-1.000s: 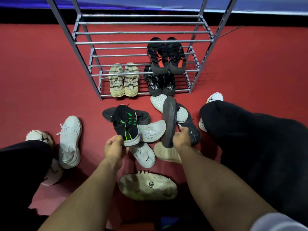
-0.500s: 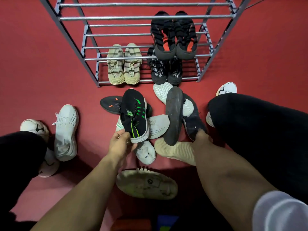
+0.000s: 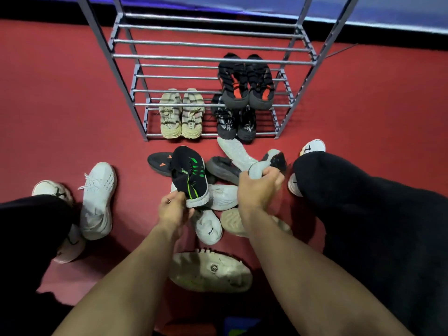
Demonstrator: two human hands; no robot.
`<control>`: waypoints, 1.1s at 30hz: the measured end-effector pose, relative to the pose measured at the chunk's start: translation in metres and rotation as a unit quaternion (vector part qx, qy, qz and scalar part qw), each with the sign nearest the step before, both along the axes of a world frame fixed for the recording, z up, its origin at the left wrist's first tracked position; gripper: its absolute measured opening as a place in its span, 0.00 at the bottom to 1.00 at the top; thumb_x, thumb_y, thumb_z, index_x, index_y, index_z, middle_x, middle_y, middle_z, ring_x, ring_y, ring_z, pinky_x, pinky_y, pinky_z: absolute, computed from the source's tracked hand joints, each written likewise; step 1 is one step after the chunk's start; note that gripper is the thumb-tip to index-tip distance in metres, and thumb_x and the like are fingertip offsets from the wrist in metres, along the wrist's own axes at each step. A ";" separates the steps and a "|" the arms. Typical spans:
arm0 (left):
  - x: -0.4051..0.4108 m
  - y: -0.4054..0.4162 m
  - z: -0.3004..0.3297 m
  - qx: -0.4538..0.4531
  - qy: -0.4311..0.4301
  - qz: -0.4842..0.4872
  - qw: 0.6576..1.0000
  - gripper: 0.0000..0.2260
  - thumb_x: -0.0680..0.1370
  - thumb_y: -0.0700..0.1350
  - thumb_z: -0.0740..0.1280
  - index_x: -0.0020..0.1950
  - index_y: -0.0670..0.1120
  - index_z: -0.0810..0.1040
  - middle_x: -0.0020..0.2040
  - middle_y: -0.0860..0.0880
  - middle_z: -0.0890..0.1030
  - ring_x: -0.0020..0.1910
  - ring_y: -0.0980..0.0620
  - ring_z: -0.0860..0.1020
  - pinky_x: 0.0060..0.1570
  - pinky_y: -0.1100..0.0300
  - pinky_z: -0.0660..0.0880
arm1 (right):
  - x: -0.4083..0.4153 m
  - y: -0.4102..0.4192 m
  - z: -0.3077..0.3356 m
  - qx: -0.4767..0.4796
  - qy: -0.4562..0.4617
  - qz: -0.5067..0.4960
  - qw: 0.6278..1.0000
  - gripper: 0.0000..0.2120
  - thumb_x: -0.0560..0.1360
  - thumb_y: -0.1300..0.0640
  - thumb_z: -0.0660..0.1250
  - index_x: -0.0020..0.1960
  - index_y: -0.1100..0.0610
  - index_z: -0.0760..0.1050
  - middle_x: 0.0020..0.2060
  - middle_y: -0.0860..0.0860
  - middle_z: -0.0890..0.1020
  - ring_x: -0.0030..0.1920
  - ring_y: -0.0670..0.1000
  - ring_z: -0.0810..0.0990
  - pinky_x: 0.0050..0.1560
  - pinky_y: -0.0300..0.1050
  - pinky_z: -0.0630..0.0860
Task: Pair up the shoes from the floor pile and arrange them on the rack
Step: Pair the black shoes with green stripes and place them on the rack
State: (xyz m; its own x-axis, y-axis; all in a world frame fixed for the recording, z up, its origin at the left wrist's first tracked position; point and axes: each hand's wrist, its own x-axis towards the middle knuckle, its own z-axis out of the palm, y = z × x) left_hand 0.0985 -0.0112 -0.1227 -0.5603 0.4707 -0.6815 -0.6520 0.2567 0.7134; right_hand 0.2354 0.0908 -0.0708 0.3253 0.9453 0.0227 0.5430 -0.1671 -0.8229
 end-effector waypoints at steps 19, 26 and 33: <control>-0.007 -0.024 -0.001 -0.010 0.051 0.064 0.997 0.09 0.73 0.39 0.66 0.51 0.47 0.71 0.43 0.42 0.79 0.31 0.49 0.76 0.29 0.60 0.75 | -0.035 -0.042 -0.030 -0.360 0.231 0.313 0.848 0.18 0.74 0.37 0.64 0.57 0.48 0.73 0.54 0.50 0.81 0.51 0.52 0.81 0.42 0.46 0.78; 0.021 -0.003 0.002 0.054 0.069 -0.028 0.996 0.12 0.76 0.40 0.69 0.57 0.48 0.73 0.38 0.46 0.79 0.29 0.53 0.76 0.28 0.61 0.76 | -0.019 -0.029 -0.034 -0.362 0.425 0.181 0.810 0.19 0.77 0.66 0.65 0.66 0.54 0.70 0.49 0.57 0.82 0.40 0.53 0.81 0.32 0.42 0.76; 0.034 -0.031 -0.053 -0.146 0.097 -0.270 0.947 0.14 0.76 0.53 0.69 0.47 0.42 0.75 0.40 0.42 0.79 0.33 0.48 0.75 0.37 0.56 0.74 | 0.015 -0.008 -0.042 -0.358 0.464 0.068 0.807 0.26 0.78 0.66 0.64 0.71 0.46 0.67 0.52 0.53 0.84 0.47 0.53 0.83 0.48 0.46 0.78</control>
